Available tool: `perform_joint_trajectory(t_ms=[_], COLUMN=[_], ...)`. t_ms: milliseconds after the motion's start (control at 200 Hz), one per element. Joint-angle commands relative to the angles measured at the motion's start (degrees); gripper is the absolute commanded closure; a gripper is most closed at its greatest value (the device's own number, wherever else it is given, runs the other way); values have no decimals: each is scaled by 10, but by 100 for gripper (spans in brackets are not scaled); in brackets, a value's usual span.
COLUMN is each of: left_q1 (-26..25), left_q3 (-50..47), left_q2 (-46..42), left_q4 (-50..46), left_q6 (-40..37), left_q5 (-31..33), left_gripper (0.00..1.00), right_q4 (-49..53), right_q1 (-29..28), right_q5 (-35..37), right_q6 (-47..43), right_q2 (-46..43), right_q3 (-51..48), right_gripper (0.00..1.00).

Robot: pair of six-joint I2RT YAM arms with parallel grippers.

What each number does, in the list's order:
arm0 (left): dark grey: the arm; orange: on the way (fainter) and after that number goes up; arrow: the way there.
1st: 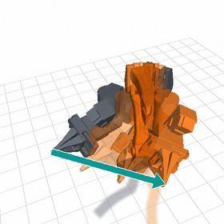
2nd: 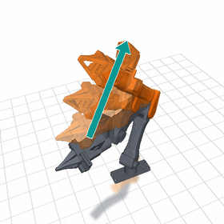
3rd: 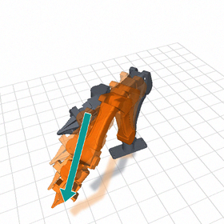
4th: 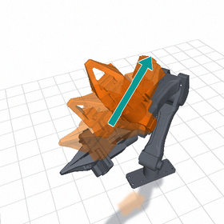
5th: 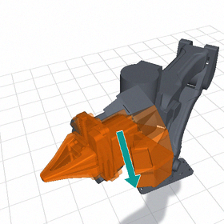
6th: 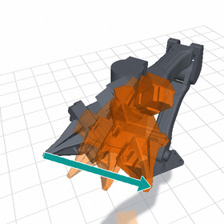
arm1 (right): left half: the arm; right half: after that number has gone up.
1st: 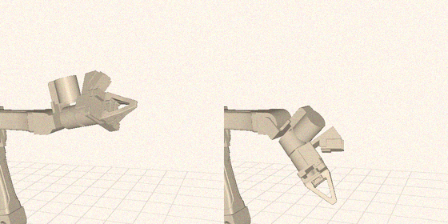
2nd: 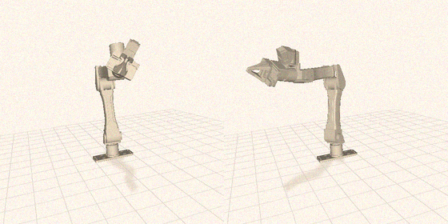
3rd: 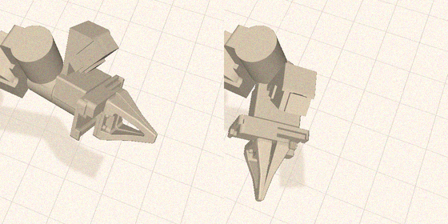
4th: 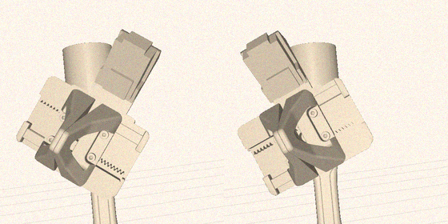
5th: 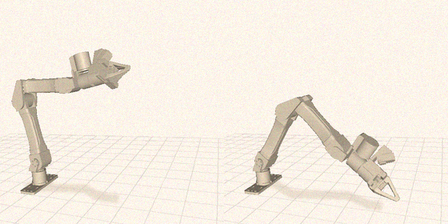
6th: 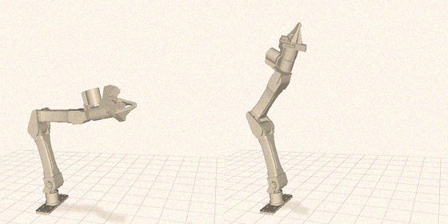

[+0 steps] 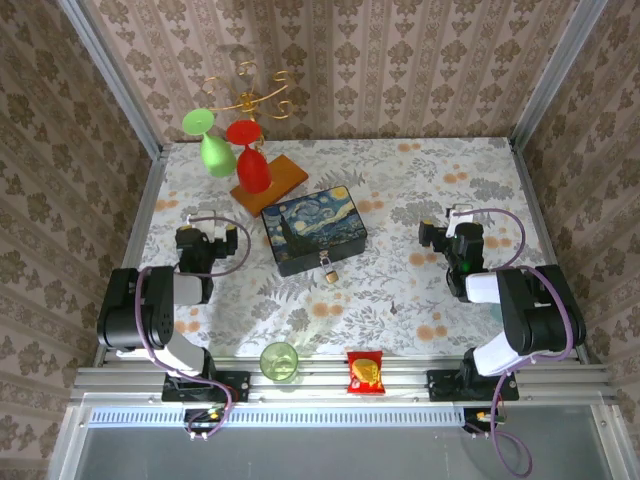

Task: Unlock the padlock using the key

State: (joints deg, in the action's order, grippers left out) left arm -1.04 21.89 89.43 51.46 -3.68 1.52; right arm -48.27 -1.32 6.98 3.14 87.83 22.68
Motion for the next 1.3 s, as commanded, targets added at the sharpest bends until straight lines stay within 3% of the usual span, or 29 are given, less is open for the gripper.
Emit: perform_joint_trajectory(t_ms=[0,940,1025,1135,1295], left_q1=[-2,-1,-8,-11,-19], left_q3=[6,7,-3,-8,-1], left_q2=[-2,-2,-28,-110,-193], left_q4=[11,10,11,-50,-133], left_q6=[-1,1,12,21,33], left_q5=[6,3,67,102,105], left_gripper=[0,0,0,0,0], right_q4=[-7,-8,-3,47,244], right_q1=[2,2,3,1,0], right_q5=[-9,-13,-27,-24,-42], right_q6=[-7,-7,-10,-12,39], right_q2=[-3,-3,-7,-55,-162], right_q3=[5,5,7,13,63], right_gripper=[0,0,0,0,0])
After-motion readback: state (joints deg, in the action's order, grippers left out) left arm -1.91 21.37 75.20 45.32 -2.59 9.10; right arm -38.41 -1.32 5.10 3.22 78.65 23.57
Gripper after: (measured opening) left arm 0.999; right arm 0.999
